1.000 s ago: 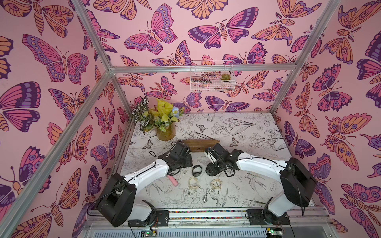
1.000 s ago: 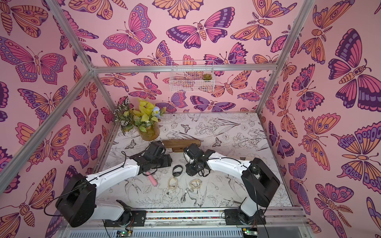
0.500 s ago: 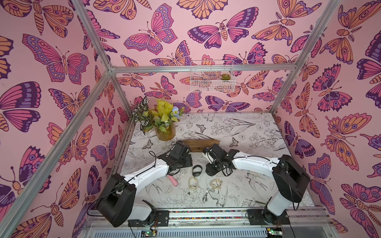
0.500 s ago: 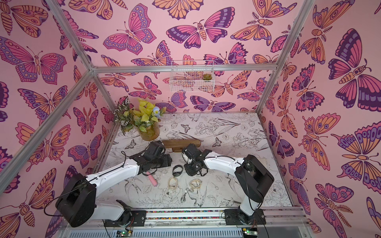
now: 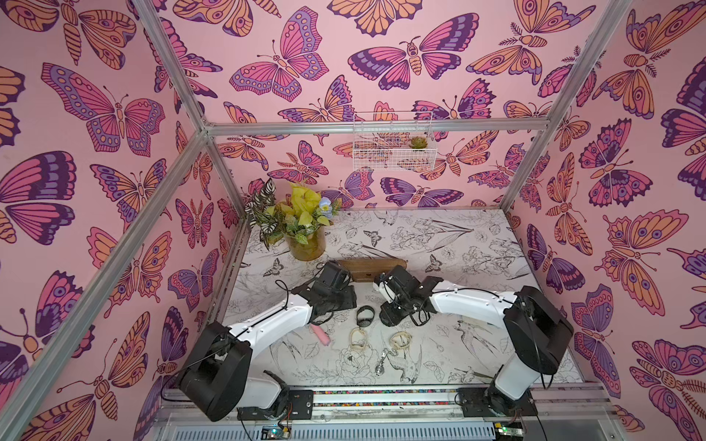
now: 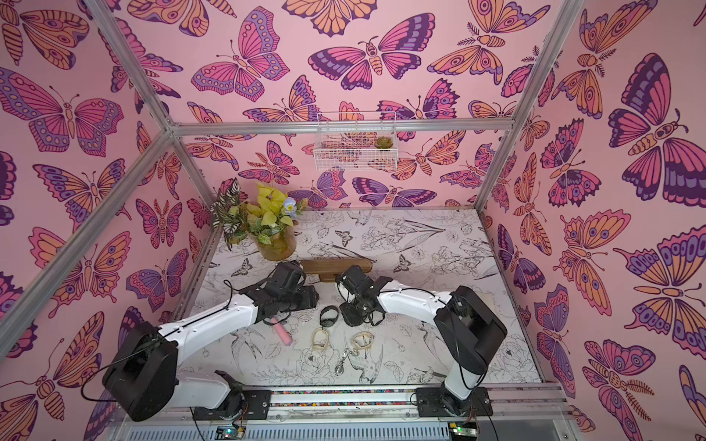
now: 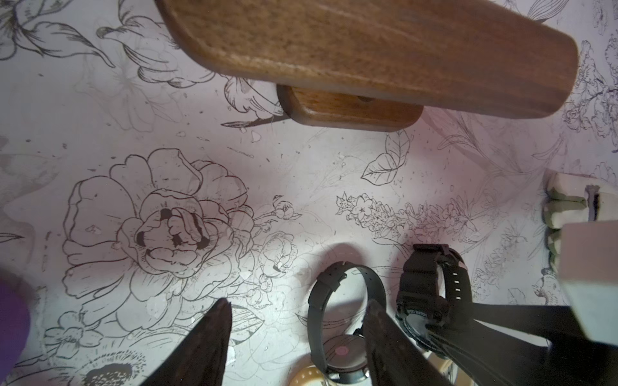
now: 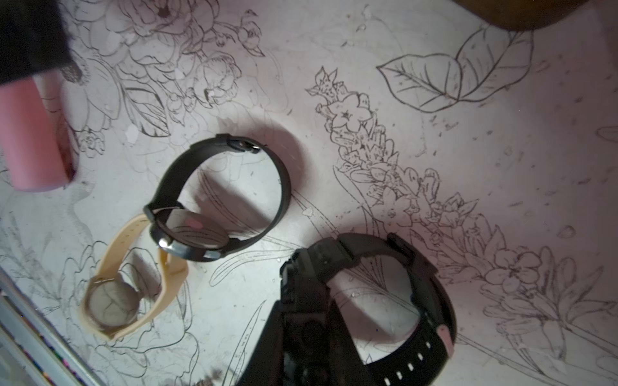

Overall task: Place watch on stand
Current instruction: Pick up the watch at the center of the board.

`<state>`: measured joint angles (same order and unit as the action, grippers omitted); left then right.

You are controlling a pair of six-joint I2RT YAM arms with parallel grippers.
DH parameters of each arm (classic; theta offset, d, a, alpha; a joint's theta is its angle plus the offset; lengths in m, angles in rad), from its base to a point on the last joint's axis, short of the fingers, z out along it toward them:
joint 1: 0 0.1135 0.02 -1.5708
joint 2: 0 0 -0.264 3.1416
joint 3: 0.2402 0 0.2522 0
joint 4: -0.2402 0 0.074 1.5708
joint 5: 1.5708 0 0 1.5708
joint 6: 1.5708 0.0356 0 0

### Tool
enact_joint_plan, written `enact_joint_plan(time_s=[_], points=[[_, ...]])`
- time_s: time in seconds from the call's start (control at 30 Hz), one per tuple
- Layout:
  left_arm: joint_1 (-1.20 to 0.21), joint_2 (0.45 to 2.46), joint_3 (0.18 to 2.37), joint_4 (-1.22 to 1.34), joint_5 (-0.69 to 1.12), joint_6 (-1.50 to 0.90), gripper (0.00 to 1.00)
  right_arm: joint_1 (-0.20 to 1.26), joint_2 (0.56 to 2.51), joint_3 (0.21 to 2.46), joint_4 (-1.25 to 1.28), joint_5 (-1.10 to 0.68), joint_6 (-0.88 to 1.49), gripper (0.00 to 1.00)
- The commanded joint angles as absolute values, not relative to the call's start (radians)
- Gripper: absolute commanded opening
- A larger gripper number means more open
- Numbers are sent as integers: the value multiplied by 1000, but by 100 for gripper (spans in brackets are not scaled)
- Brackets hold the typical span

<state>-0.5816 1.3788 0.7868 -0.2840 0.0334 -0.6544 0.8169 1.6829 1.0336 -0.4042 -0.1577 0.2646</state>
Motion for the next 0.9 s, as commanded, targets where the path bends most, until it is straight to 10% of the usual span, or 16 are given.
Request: enact_joint_plan(time_s=[0.0, 0.87], points=[[-575, 1337, 784, -263, 68, -627, 65, 760, 1607, 1011, -364, -255, 297, 0], [-601, 1323, 767, 279, 564, -665, 74, 390, 1312, 814, 108, -856, 705, 0]])
